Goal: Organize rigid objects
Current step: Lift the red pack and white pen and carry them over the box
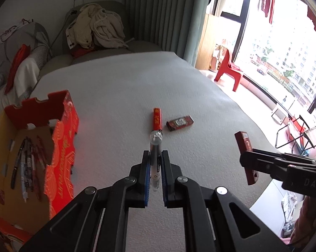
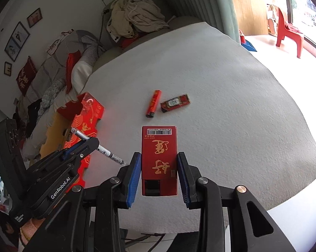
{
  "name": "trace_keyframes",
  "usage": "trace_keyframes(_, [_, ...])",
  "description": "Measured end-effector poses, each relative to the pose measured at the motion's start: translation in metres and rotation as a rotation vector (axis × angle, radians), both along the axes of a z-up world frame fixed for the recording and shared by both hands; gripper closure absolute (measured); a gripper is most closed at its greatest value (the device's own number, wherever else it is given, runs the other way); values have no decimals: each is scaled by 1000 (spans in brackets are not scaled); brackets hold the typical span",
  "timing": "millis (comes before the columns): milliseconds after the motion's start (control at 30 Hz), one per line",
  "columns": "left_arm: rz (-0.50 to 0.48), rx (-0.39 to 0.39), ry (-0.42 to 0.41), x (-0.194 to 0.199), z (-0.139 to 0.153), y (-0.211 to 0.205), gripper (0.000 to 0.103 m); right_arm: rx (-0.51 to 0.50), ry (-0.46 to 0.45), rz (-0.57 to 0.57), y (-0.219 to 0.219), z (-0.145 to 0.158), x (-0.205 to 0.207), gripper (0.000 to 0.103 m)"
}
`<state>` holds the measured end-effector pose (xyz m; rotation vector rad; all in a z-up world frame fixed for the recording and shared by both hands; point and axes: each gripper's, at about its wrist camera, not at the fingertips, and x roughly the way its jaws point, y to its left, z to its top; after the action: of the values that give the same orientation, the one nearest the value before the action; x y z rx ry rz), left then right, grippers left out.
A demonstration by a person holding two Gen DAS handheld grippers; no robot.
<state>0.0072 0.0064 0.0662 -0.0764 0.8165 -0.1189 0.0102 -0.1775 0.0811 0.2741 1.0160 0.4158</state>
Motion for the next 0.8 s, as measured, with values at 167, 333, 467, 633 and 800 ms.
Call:
trace_keyframes(167, [45, -26, -86, -12, 32, 28, 93, 11, -43, 47, 30, 21, 5, 68])
trace_keyframes(333, [117, -41, -161, -25, 61, 67, 93, 17, -84, 117, 72, 39, 9, 68])
trace_keyframes(467, [184, -47, -202, -36, 79, 102, 93, 28, -103, 178, 106, 47, 11, 68])
trace_keyframes(633, [273, -34, -232, -50, 91, 149, 93, 42, -113, 263, 156, 53, 12, 68])
trace_keyframes(800, [349, -21, -225, -64, 88, 190, 93, 42, -107, 354, 208, 51, 10, 68])
